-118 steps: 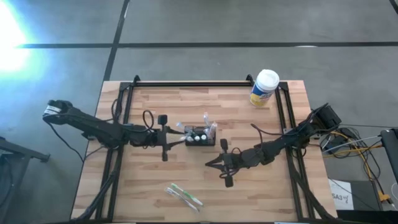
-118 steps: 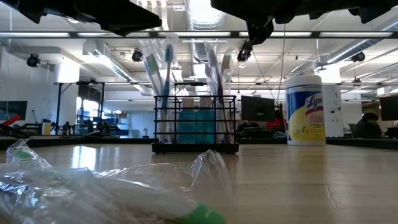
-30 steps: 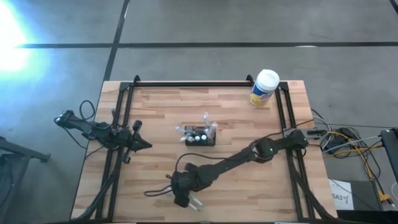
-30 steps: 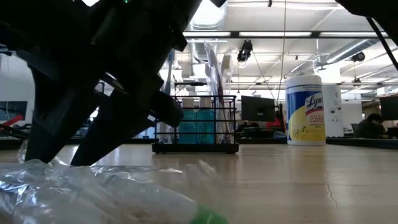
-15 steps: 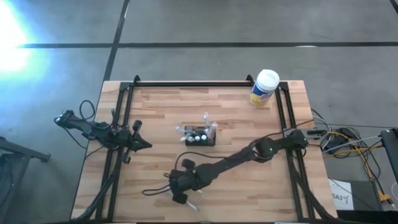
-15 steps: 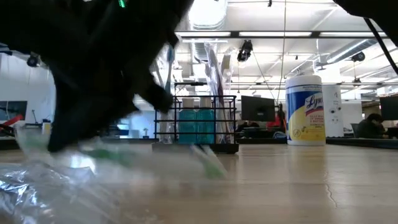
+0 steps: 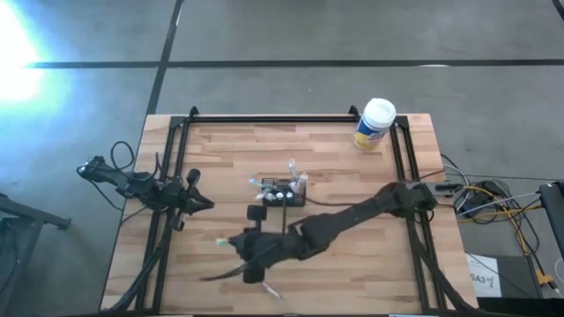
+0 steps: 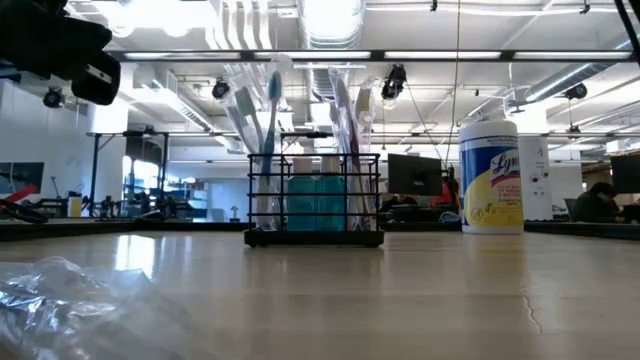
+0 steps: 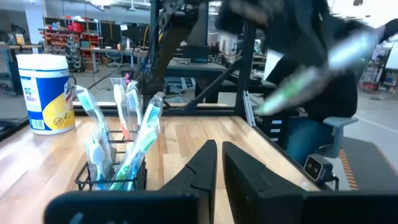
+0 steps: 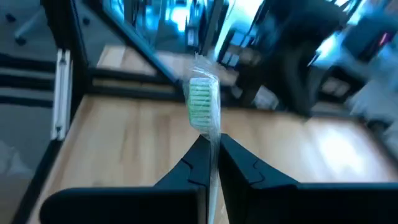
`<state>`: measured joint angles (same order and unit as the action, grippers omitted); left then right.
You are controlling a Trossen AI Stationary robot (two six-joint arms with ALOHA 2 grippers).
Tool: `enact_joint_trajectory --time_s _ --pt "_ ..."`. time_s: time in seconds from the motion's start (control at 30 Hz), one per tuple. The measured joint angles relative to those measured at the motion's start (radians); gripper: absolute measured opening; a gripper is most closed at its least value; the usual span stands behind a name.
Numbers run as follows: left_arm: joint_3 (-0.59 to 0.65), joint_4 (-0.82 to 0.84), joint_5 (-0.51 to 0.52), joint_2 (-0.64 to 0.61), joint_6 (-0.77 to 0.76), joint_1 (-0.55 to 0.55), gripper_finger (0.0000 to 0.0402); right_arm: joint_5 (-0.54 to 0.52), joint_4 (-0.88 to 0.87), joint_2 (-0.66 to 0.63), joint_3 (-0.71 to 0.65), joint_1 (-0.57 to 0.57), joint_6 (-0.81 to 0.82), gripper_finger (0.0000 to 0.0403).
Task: Pick & Place toothbrushing station
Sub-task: Put the green toothbrush into the black mesh organizer
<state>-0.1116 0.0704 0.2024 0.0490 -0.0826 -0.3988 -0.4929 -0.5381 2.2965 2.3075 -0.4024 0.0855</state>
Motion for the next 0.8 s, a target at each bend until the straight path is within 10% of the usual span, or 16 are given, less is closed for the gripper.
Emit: enact_joint_trajectory --time_s 0.6,0.8 --pt "0.001 0.043 0.003 0.019 0.07 0.0 0.0178 0.454 1.244 -0.181 -0.825 0.213 -0.275 0.0013" --pt "0.002 -0.051 0.109 0.095 0.068 0.007 0.0206 0.458 1.318 -0.183 -0.874 0.274 -0.275 0.0013"
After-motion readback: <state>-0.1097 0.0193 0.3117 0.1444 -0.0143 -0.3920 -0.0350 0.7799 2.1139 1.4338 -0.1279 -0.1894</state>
